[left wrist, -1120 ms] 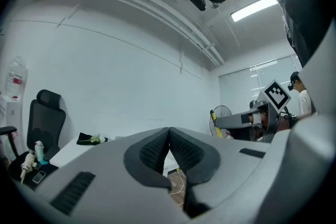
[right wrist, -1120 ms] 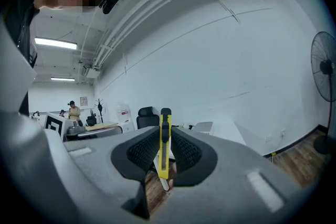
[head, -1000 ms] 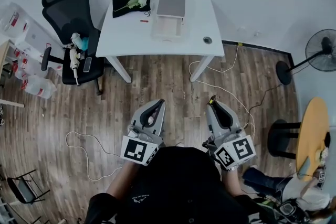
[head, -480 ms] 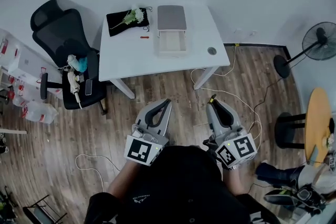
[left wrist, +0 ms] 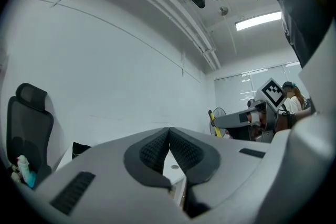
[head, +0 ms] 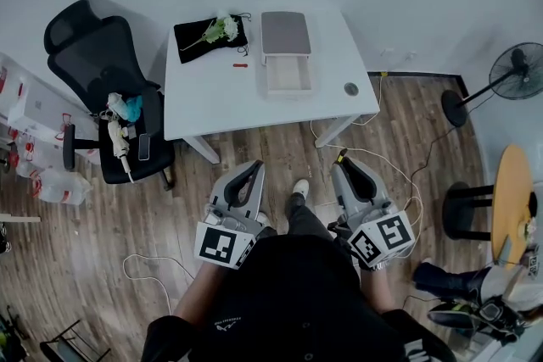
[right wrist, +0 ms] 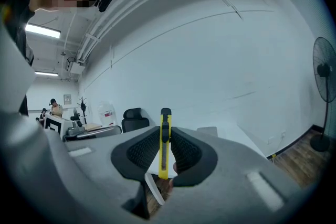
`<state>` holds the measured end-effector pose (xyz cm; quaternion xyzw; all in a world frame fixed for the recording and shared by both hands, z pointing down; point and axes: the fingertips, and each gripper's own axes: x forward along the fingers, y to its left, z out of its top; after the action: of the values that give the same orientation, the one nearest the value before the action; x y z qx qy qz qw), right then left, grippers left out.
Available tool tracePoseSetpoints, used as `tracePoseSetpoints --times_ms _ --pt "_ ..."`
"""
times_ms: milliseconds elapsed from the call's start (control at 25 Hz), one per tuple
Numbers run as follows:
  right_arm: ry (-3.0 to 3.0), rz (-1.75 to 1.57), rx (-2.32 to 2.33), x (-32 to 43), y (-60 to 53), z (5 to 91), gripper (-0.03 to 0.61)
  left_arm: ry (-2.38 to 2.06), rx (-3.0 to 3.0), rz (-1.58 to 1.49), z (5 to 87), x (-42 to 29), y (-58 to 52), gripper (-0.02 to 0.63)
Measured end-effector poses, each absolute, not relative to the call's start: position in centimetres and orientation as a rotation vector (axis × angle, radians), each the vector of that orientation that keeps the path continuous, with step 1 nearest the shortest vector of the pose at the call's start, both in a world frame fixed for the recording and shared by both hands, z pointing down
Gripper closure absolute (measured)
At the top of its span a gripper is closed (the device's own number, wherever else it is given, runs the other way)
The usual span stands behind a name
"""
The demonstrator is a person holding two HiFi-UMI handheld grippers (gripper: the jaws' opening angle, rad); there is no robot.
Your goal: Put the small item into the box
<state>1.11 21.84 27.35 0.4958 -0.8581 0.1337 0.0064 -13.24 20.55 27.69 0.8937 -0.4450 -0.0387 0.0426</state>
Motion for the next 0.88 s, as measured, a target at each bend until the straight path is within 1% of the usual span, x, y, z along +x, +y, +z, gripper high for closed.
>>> tracePoseSetpoints --times_ms 360,880 --pt "-2.724 0.432 1.469 0.4 15.6 28.4 0.509 -1.431 2.698 -0.125 28.3 -14.2 15.6 0.609" --pt "-2.777 0.472 1.294 1.1 -0.2 29.4 0.509 -1.553 2.634 -0.089 28.5 -12.8 2.1 0.609"
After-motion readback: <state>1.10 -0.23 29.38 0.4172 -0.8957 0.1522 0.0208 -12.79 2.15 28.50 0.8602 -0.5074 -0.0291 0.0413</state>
